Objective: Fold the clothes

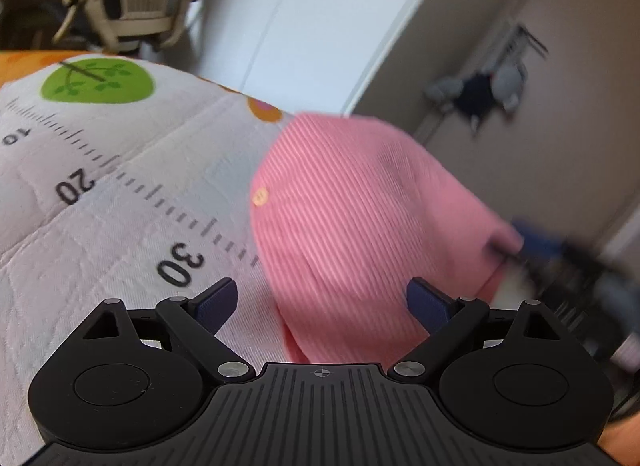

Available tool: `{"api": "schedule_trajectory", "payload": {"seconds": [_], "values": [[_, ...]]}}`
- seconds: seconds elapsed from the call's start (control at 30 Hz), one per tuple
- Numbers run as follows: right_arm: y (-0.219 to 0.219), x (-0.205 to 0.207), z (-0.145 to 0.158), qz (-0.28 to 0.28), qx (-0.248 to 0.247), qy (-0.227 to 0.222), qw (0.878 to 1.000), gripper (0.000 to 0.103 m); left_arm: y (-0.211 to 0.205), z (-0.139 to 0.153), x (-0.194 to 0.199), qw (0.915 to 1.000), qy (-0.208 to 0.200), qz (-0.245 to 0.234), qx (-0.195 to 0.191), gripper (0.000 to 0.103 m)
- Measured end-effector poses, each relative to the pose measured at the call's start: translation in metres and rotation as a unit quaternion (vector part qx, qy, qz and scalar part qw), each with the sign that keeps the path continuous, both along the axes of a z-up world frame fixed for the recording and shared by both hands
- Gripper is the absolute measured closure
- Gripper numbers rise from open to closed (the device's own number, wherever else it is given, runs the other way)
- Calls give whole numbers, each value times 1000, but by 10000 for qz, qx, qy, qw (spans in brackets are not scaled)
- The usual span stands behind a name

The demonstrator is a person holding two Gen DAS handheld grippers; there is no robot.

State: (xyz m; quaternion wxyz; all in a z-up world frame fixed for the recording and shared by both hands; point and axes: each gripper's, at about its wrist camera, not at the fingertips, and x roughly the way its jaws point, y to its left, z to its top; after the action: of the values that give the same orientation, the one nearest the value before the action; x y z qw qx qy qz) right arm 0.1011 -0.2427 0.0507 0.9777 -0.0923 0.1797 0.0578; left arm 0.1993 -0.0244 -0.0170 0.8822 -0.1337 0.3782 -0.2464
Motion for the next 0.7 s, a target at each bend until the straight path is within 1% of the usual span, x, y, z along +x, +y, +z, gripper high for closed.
{"api": "schedule_trajectory", "payload": {"seconds": [0.07, 0.13, 0.2, 0.23, 0.27, 0.33, 0.37, 0.4, 0.43, 0.47, 0.5, 0.57, 0.63, 0.7], "values": [[-11, -3, 17, 74, 317, -350, 9989, 59, -4, -4, -2, 9999, 18, -75, 122, 7], [-4, 16, 32, 443, 681, -433, 9958, 59, -9, -8, -1, 9998, 68, -108, 178, 7], [13, 43, 39, 976, 993, -209, 9900, 59, -14, -9, -4, 9992, -48, -143, 359, 6], [24, 62, 38, 1160, 1033, -23, 9879, 59, -17, -9, -7, 9985, -113, -171, 503, 6], [33, 80, 33, 1231, 975, 185, 9874, 59, -21, -7, -8, 9977, -166, -192, 632, 6], [52, 118, 9, 1118, 566, 705, 9896, 59, -21, -5, -12, 9970, -175, -197, 729, 6], [60, 135, -6, 1000, 343, 966, 9897, 59, -17, -3, -13, 9976, -129, -208, 654, 7], [64, 150, -24, 854, 199, 1204, 9889, 59, -10, -1, -14, 9985, -98, -230, 483, 7], [61, 156, -37, 757, 233, 1361, 9875, 59, -4, 2, -15, 9992, -71, -250, 308, 7], [53, 155, -44, 734, 470, 1403, 9863, 59, 4, 4, -12, 9996, -68, -246, 88, 7], [46, 152, -48, 701, 667, 1414, 9852, 58, 12, 6, -10, 9996, -65, -242, -132, 7], [33, 140, -40, 612, 847, 1311, 9858, 55, 27, 10, -4, 9981, -55, -223, -572, 7], [22, 116, -31, 574, 631, 1112, 9901, 48, 38, 8, 10, 9950, 38, -6, -995, 6], [20, 104, -30, 527, 99, 1023, 9933, 43, 41, 0, 25, 9919, 172, 129, -1255, 6]]}}
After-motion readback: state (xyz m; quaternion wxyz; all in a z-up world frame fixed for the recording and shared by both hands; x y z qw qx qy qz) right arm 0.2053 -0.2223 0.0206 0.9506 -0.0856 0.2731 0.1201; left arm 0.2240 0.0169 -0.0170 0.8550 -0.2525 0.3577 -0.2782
